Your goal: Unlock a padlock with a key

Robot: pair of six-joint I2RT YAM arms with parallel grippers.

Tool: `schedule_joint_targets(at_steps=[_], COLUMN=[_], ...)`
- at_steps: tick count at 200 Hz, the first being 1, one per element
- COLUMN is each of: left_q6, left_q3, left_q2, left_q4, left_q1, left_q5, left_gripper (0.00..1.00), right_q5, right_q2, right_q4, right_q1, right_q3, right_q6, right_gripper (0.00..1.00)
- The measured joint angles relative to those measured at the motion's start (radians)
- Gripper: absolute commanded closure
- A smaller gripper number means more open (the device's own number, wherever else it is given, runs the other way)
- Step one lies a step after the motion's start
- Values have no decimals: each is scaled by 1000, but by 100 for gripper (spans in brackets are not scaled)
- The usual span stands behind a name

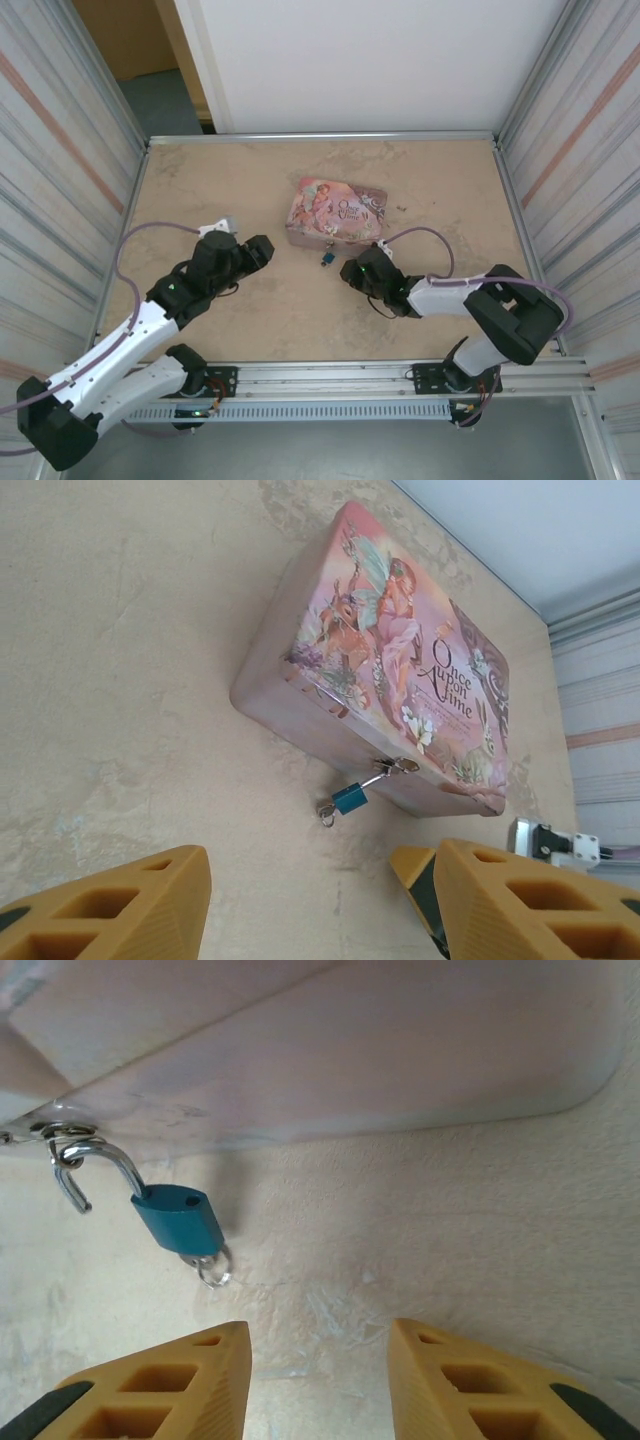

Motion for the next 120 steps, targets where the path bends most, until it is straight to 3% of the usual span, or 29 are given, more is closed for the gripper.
schedule_joint_targets(at_steps=[44,102,120], left_q6=[36,85,97], left_q3=[0,-5,-5], left_q2=[14,117,173], left_q4=[2,60,95], left_q1=[64,270,322], left_q5=[47,295,381], left_gripper=[27,24,25], right_q5=[28,-56,-98], right_q2=[-102,-179,-187], right_q4=[-94,-91,-75], right_q1=[-7,-93,-117], right_q3=[6,5,5], right_q6=[-88,-141,-156], right_gripper=[36,0,1])
